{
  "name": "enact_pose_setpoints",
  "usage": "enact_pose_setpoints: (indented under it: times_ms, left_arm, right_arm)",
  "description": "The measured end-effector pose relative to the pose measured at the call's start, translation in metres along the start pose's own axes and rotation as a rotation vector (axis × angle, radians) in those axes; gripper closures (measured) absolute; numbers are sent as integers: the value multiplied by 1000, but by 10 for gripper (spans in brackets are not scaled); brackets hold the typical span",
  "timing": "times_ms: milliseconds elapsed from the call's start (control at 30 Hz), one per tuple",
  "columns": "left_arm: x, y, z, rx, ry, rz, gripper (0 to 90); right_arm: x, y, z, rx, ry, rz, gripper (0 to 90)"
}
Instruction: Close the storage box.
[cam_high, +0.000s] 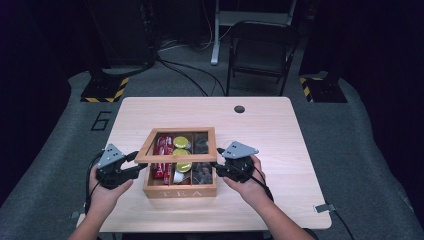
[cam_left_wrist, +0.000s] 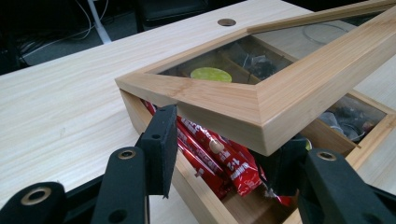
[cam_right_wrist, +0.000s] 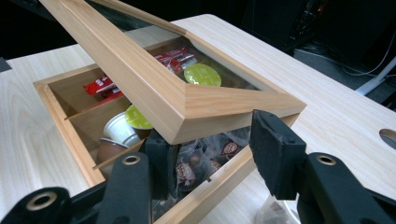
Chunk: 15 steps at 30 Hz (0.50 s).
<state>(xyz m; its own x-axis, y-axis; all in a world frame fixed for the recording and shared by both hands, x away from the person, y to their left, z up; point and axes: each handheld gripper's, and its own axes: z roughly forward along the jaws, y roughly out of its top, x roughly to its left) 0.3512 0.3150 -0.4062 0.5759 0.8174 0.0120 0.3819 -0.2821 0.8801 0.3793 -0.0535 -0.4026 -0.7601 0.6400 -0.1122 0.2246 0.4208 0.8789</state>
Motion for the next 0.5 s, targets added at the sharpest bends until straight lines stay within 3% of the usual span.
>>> enact_pose_setpoints:
  times_ms: [200, 500]
  left_arm:
    - [-3, -5, 0, 8, 8, 7, 524]
    - [-10, -17, -3, 8, 7, 17, 525]
  right_arm:
    - [1, -6, -1, 9, 22, 28, 534]
    - [8, -16, -1, 25, 24, 15, 538]
